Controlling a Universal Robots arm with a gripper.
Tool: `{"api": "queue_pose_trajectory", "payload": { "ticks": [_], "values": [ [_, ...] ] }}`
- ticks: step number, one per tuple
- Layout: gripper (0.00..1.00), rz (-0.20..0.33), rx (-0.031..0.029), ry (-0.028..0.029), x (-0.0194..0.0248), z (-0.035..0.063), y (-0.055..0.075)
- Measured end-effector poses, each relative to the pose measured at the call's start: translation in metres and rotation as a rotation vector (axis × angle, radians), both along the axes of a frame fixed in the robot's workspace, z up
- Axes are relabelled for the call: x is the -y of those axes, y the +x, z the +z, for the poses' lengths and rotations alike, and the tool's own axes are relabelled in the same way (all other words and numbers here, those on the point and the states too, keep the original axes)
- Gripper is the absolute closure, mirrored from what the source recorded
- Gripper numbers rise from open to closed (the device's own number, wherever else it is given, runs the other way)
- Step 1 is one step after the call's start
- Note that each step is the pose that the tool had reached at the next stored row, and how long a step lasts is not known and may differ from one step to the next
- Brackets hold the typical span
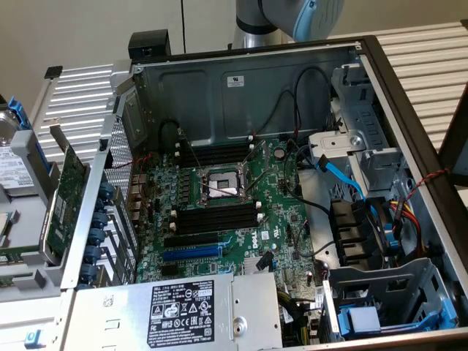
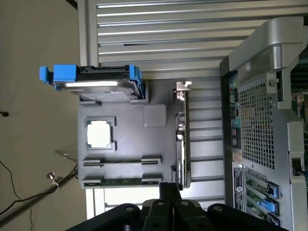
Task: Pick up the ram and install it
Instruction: 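Reach for the ram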
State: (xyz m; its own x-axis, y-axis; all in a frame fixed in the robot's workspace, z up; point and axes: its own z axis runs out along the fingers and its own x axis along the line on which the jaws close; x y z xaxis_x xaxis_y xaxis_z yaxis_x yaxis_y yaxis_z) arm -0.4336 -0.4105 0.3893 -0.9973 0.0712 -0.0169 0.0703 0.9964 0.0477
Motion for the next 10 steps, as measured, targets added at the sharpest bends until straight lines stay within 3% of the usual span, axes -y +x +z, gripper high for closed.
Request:
{"api": "queue_pose_trajectory", "payload": {
  "ticks": [3, 5, 10],
  "values": [
    [0.89, 0.000, -0.0056, 0.0000, 0.0000, -0.0004, -0.007],
    [0.89, 0.000, -0.0151, 0.0000, 0.0000, -0.0004, -0.011],
    [0.89, 0.000, -0.0520, 0.0000, 0.0000, -0.0005, -0.022]
  ]
}}
